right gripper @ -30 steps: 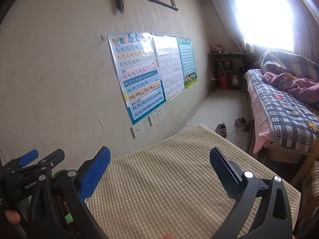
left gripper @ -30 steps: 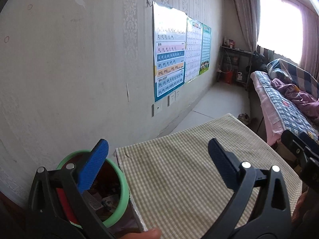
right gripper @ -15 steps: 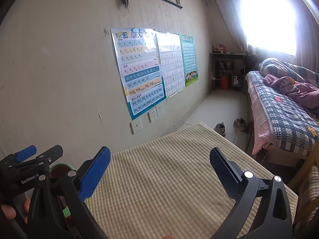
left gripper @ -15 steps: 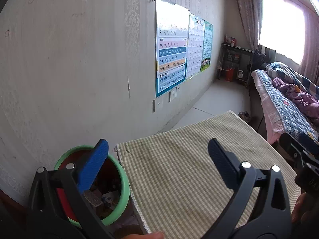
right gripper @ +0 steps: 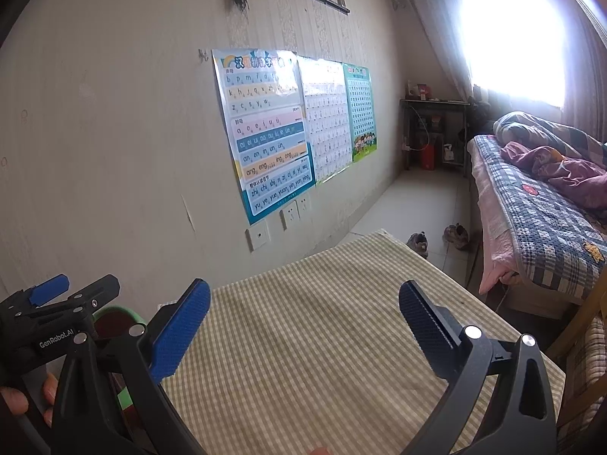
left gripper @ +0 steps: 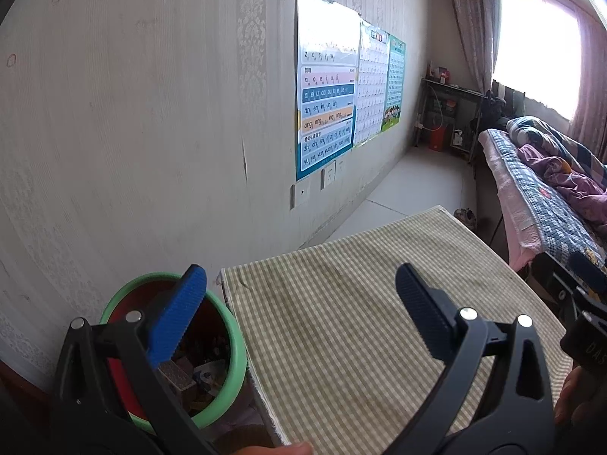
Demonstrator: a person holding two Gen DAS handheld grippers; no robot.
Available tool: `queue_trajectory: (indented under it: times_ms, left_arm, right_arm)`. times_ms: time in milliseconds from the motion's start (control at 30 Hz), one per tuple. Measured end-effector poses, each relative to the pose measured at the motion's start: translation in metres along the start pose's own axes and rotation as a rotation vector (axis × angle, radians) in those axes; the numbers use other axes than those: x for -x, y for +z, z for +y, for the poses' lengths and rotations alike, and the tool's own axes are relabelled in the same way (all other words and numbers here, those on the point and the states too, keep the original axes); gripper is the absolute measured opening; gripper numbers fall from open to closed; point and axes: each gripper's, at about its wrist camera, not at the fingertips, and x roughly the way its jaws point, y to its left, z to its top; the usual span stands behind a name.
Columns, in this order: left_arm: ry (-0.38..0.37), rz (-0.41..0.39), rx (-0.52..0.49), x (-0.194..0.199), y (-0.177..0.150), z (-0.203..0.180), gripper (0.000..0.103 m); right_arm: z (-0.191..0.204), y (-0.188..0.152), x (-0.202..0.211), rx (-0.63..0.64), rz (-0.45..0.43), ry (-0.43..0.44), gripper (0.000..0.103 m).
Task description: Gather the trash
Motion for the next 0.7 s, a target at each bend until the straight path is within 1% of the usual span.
queue_trajectory:
  times_ms: [333,467,533,600,700]
  left_arm:
    - [-0.007,0.024,0.014,-0.006,-0.005,0.002,0.098]
    - [0.000,0.033,-0.006,-0.011,-0.011,0.003,0.098]
    - [0.018,0.050,-0.007,-0.016,-0.016,0.006,0.098]
    - [0.016,0.074,0.001,-0.020,-0.019,0.011,0.098]
    - [0.029,0.101,0.036,-0.027,-0.025,0.027,0.098]
  right_arm:
    - [-0.008,-0.006,-0.008,0.008,0.028,-0.007,0.097]
    - [-0.024,-0.014,-0.022,0.016,0.062,-0.024,0.096]
    - [-0.042,-0.022,-0.036,0.012,0.094,-0.070,0.097]
    - [-0.066,-0.033,-0.052,0.010,0.131,-0.138,0.096]
    - [-0.113,-0.058,-0.086,0.030,0.215,-0.295,0.096]
